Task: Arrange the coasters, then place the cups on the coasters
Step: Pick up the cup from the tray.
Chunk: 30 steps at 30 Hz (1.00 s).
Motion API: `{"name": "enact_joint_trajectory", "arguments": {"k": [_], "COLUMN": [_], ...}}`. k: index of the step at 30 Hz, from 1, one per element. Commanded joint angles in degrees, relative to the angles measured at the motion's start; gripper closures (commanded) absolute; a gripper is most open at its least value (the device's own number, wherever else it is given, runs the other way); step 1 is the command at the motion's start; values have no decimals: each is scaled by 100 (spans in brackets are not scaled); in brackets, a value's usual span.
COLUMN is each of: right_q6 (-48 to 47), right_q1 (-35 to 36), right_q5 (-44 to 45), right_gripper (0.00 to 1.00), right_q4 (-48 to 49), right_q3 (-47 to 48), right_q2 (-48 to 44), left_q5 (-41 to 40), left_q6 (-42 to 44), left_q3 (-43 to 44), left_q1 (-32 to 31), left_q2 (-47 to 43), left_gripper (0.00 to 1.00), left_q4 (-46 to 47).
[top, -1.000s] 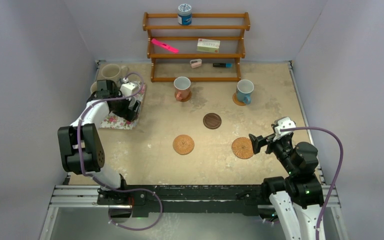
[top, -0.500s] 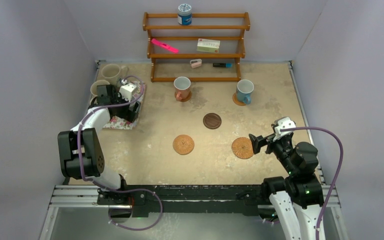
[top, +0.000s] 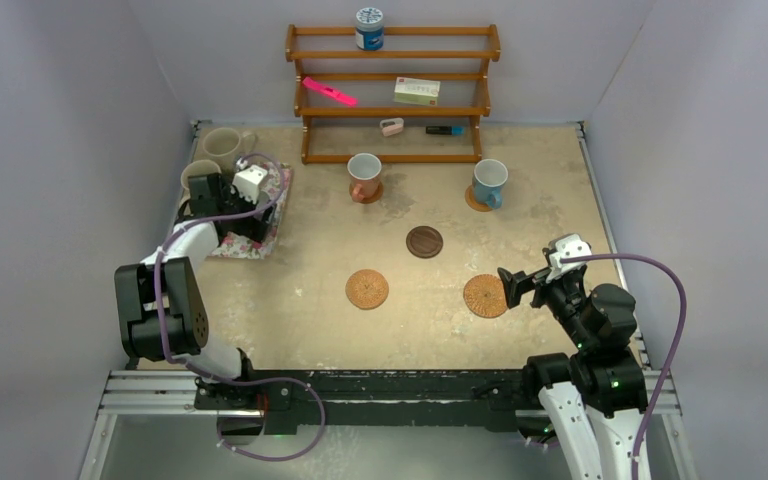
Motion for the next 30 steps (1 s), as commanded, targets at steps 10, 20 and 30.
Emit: {"name": "enact_joint_trajectory", "arguments": {"k": [10, 20, 30], "right_q6": [-75, -71, -73], "right_q1": [31, 31, 31], "right_q5": [-94, -94, -85], "right_gripper": [1, 1, 1], "right_q4": [55, 52, 55], "right_q3": [10, 9, 10], "right_q2": [-5, -4, -18], "left_q5": [547, 1302, 1909], "left_q6": [-11, 254, 637], "left_q3": [-46, -8, 120], "left_q1": [451, 771, 862], "left_q2": [115, 302, 459], "left_gripper": [14, 27, 53], "left_q4": [723, 953, 470]}}
